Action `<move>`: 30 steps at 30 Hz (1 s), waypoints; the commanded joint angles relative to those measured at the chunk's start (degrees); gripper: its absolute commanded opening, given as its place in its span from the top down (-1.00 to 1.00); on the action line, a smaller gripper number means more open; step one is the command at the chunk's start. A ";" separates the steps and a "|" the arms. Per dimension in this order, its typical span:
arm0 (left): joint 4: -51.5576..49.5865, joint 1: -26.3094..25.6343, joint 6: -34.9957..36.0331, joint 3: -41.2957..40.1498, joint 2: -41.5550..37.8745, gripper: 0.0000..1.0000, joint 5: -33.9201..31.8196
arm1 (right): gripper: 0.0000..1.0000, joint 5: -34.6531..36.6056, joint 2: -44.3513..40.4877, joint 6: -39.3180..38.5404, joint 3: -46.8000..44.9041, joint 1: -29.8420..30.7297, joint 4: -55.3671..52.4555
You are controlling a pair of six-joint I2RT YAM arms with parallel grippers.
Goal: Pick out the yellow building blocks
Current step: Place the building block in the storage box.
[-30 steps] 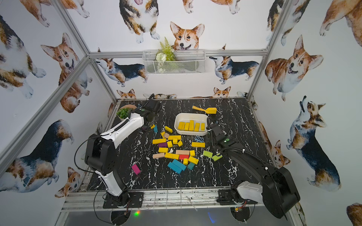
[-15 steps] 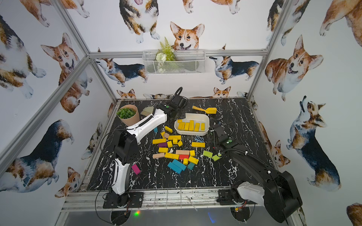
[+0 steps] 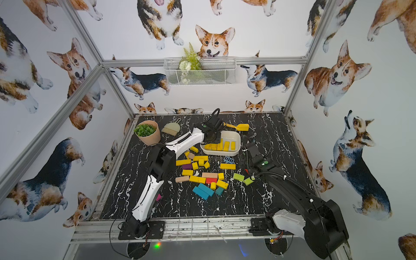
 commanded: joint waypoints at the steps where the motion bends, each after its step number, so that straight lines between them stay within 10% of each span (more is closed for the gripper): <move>1: -1.40 0.02 1.33 0.40 0.61 0.26 -1.51 | 0.17 0.83 -0.19 0.74 -0.02 -0.11 -1.00; 13: 1.33 0.02 2.39 -4.35 -13.38 -0.12 -5.72 | 0.17 -3.47 0.27 -3.54 4.19 0.13 -1.67; 30: 18.57 9.71 -17.86 -56.48 -53.83 -0.15 -14.95 | 0.10 -20.49 26.81 -27.68 23.85 17.70 -4.84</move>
